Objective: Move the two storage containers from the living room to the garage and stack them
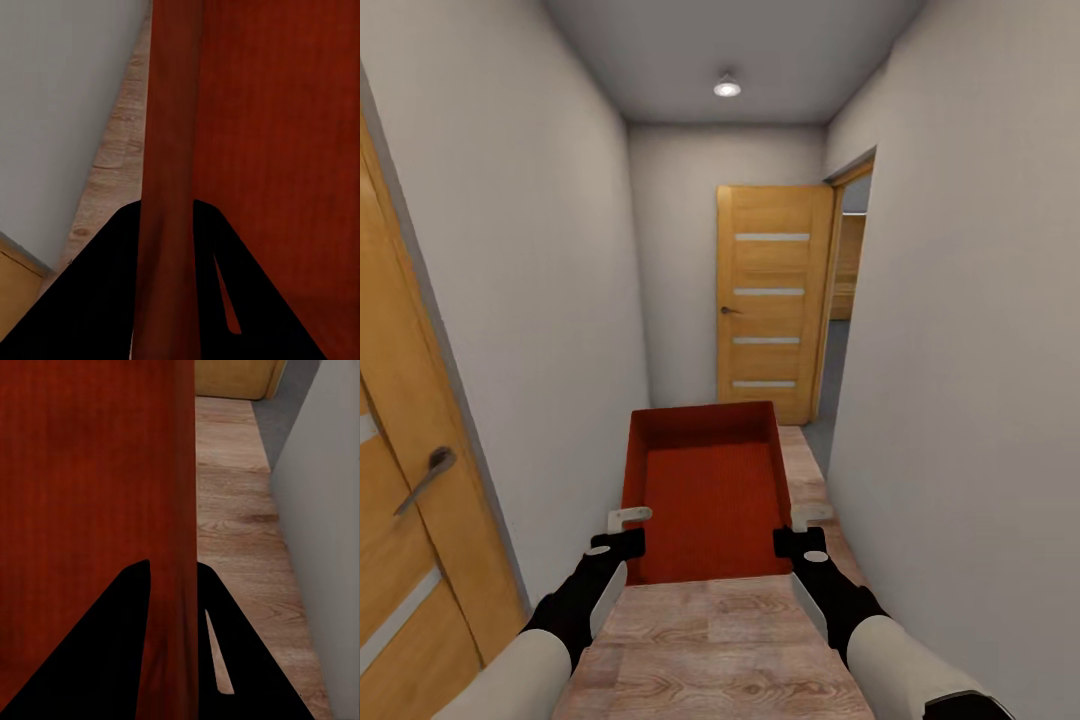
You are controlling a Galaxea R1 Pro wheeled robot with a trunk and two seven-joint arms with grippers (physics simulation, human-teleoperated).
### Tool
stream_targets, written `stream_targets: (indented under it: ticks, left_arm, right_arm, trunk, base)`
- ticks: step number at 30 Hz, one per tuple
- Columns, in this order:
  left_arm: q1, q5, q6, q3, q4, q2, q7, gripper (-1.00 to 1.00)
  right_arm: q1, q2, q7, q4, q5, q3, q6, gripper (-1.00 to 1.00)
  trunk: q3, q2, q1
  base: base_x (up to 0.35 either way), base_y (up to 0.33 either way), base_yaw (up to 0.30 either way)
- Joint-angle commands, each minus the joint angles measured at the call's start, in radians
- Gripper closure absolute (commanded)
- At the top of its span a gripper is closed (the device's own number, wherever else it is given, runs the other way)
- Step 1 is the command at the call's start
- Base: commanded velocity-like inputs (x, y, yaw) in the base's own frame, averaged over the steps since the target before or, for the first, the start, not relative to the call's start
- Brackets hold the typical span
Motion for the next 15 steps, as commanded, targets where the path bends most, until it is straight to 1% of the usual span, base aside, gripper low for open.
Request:
stream_targets:
  ticks: [1,15]
  left_arm:
    - [0.001,0.005,0.007,0.078,0.0,0.001,0.034,1.0]
    - [0.001,0.005,0.007,0.078,-0.003,0.001,0.034,1.0]
  right_arm:
    - [-0.001,-0.002,-0.015,-0.005,0.022,-0.067,0.001,1.0]
    - [-0.001,-0.002,-0.015,-0.005,0.022,-0.067,0.001,1.0]
  trunk:
    - [0.001,0.0,0.001]
    - [0.003,0.0,0.001]
  base:
    - [0.323,0.0,0.0]
    - [0.323,0.0,0.0]
